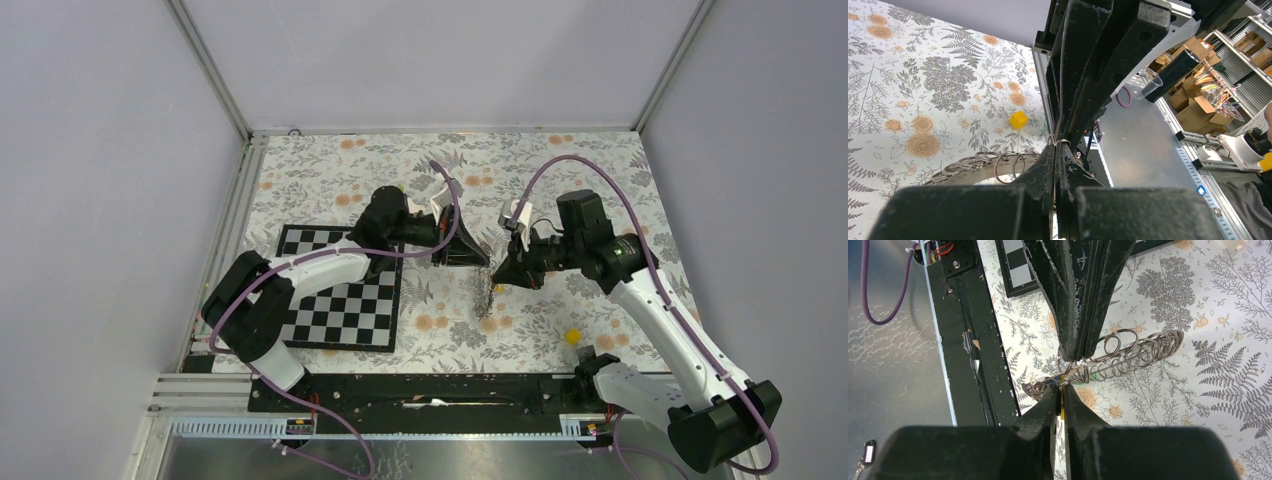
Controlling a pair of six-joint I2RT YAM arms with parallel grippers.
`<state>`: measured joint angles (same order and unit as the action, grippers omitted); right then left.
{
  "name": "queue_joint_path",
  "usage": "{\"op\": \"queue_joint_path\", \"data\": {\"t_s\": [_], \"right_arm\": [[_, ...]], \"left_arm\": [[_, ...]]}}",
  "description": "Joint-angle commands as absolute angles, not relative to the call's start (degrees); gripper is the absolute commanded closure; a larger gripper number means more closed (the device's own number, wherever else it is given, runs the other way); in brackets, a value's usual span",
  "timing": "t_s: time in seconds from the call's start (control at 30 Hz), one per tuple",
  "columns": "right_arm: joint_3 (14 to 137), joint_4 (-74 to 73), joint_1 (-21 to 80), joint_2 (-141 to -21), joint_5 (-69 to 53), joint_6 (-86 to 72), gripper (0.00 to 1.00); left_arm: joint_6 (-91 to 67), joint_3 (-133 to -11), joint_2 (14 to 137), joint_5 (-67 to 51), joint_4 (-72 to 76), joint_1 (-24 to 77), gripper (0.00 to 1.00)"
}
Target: Put the keys on the keyring
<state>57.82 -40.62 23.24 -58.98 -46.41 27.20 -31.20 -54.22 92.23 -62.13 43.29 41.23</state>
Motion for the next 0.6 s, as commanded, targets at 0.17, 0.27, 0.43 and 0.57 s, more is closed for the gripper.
{"op": "queue_joint_path", "data": {"t_s": [0.17,0.27,0.43,0.57], "right_arm": [[57.34,-38.52,23.03,-58.47,-48.32,27.64,0.98],[57.48,-38.52,23.03,-58.88,-47.87,27.52,1.00],[57.91,-38.16,23.03,-59.84,-47.63,27.09,1.00],[58.59,-37.83,23.07,-60.95,-47.89,26.70,1.00]], "left_arm": [[-36.82,-53.54,91.04,-57.94,53.15,41.00,1.00],[-37.80,-53.44,91.19,-56.07,52.38,41.04,1.00],[-38.40,-53.51,91.72,-52.70,49.10,41.31,1.00],[-39.28,-53.98,92.77,-51.97,48.35,42.17,1.00]]}}
